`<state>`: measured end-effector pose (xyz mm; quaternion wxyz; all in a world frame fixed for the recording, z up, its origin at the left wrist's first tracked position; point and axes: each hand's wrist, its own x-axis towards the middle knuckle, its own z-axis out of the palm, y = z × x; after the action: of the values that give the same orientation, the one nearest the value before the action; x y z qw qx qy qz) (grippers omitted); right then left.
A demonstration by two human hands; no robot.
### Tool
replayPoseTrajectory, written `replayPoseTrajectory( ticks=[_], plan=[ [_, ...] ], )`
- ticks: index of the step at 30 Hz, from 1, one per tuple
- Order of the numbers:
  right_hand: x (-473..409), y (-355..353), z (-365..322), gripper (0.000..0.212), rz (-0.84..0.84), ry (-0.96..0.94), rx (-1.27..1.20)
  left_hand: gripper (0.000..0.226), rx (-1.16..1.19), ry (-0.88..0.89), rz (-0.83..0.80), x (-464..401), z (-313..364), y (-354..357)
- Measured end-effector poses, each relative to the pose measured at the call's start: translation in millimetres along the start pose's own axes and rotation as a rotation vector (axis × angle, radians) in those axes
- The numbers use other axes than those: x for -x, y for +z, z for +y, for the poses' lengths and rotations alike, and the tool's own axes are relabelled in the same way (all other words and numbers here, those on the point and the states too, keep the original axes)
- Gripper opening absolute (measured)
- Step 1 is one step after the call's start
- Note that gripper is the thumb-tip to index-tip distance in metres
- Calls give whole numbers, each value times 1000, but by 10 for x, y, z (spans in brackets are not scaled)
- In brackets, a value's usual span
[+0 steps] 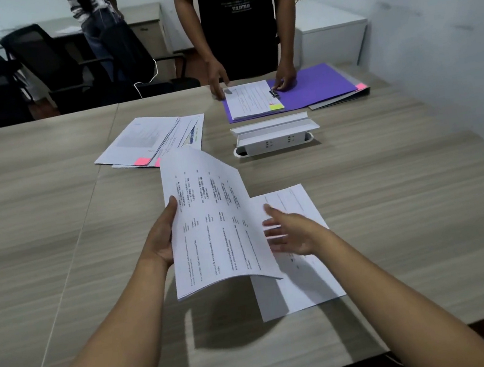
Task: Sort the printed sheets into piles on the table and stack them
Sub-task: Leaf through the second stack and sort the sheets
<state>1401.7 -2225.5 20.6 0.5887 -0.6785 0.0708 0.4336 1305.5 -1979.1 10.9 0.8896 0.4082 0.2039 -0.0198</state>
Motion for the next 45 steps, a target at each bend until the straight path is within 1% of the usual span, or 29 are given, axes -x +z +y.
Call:
replayPoseTrajectory(
  ticks=[1,2,3,5,8,11,13,15,18,20,22,24,25,26,27,28,29,30,31,32,33,34,35,38,39,42,44,45],
  plan=[
    [30,70,9,41,-87,18,-53,51,-1,-3,-1,-9,-11,2],
    [43,115,26,35,-105,-5,-106,51,0,-7,-5,-16,-17,6],
    [32,144,58,27,-76,-52,-155,51,2,-10,-11,-20,-20,5],
    [15,143,106,19,34,-151,-207,50,-3,-12,-22,-24,-24,5],
    [-14,43,113,9,79,-201,-226,50,-16,-13,-25,-25,-41,2],
    [-41,-71,104,18,85,-204,-188,49,-19,-27,-13,-33,-56,19],
    [-71,-159,137,15,156,-207,-135,45,-18,-16,9,-44,-61,23],
    [-137,-296,207,13,300,-215,-60,42,-22,-4,38,-48,-53,5],
    [-178,-527,334,28,517,-157,104,43,-46,8,54,-30,-11,-66],
    [-180,-663,419,29,596,-105,182,43,-52,16,57,-10,22,-128],
    [-181,-736,475,21,629,-93,254,43,-49,24,48,7,46,-169],
    [-165,-716,488,28,692,-66,406,43,-43,22,39,12,49,-179],
    [-146,-666,480,35,765,-36,528,43,-42,18,37,7,43,-172],
    [-119,-591,452,41,850,-42,614,43,-43,14,37,-2,34,-158],
    [-98,-488,401,43,895,-105,630,44,-46,8,38,-17,21,-139],
    [-84,-377,332,39,854,-176,565,45,-49,3,40,-32,6,-116],
    [-79,-269,263,34,716,-223,429,46,-52,-4,42,-47,-10,-90],
    [-69,-163,196,30,492,-204,243,46,-55,-10,41,-60,-27,-64],
    [-37,-73,131,30,257,-122,81,46,-56,-16,38,-71,-43,-43],
    [4,-7,95,32,74,-40,-37,47,-53,-21,33,-81,-54,-27],
    [29,31,78,31,-38,4,-123,47,-49,-22,27,-87,-59,-16],
    [21,48,81,27,-72,-1,-175,48,-46,-20,22,-93,-57,-5],
    [-7,64,98,25,-52,-37,-212,48,-45,-17,17,-96,-51,2],
    [-66,72,166,41,102,-140,-318,46,-38,-21,2,-103,-49,18],
    [-76,64,180,39,128,-155,-351,45,-39,-25,0,-104,-51,20],
    [-86,-21,207,19,145,-176,-360,45,-44,-31,-2,-107,-59,38],
    [-79,-91,202,10,119,-185,-332,46,-47,-27,5,-113,-57,46],
    [-80,-126,208,9,105,-188,-322,46,-53,-28,10,-113,-54,50]
  ],
)
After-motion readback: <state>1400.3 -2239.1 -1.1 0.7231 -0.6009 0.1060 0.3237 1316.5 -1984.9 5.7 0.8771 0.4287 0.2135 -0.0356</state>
